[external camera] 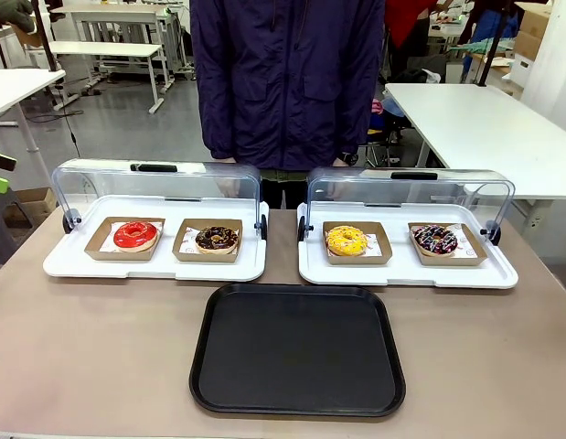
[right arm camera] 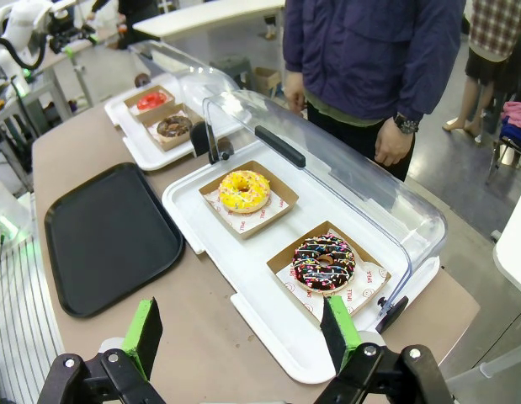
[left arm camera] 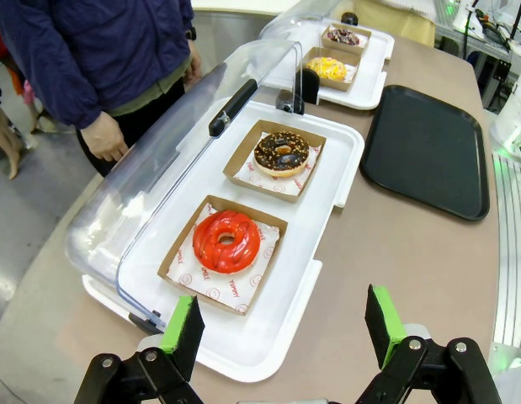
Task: Move the second donut from the left to the tray.
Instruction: Pick up the Paper togo box containing the Donut indicated by the person and place it on the Handle tray.
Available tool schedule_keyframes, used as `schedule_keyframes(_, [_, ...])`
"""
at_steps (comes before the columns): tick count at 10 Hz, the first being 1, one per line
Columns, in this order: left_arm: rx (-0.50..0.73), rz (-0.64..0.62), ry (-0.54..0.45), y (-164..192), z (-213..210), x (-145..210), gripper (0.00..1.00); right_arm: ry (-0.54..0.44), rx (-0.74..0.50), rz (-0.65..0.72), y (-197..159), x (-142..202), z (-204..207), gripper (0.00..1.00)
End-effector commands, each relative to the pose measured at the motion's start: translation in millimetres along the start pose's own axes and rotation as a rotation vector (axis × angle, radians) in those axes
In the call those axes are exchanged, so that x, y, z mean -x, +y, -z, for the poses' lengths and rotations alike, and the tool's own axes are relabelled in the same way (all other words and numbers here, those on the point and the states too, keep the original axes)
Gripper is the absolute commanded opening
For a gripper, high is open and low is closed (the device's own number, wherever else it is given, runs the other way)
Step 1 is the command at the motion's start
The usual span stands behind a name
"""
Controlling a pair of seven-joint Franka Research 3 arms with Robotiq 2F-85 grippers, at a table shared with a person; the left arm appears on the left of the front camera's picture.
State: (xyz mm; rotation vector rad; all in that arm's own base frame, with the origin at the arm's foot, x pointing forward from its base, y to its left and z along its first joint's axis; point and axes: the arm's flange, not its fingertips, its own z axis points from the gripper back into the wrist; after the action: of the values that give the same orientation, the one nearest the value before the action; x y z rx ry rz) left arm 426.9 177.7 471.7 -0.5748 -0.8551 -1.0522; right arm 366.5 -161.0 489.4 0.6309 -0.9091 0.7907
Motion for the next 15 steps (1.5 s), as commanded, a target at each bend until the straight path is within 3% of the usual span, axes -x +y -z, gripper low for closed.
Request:
schedule_keyframes(1, [0.003, 0.004, -0.016, -0.1, -0.3, -0.4, 1.00, -0.028, 0.001, -0.027, -3.8, -2.4, 0.5, 1.00])
schedule_keyframes(15, [0.003, 0.004, -0.016, -0.1, -0.3, -0.4, 1.00, -0.028, 0.001, -0.027, -3.8, -2.4, 0.5, 1.00])
